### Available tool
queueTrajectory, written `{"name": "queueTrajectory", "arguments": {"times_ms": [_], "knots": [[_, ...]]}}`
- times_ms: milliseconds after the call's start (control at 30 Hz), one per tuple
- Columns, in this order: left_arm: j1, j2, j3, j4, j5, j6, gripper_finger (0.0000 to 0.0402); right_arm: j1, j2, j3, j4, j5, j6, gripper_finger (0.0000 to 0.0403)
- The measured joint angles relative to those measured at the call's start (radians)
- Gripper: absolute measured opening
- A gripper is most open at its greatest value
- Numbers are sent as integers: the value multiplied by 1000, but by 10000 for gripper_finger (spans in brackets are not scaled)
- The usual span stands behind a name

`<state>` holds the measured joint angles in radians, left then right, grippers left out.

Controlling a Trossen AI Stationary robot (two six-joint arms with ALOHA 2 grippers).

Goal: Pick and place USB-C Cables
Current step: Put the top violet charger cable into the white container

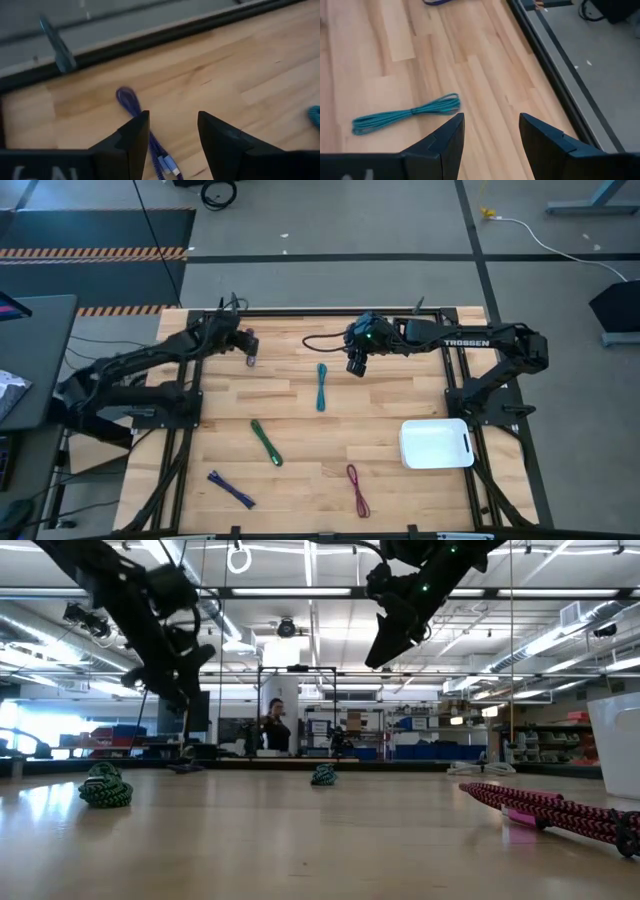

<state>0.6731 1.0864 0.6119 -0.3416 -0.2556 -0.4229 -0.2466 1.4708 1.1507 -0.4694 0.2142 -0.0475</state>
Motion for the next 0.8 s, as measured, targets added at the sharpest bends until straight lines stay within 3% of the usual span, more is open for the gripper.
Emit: {"name": "queueTrajectory", "arguments": {"times_ms": [400,800], "knots": [[58,288,73,-19,29,-12,238,24,0,0,-2,0,0,195],[59,431,73,12,14,-18,245,24,0,0,-5,0,3,195]]}}
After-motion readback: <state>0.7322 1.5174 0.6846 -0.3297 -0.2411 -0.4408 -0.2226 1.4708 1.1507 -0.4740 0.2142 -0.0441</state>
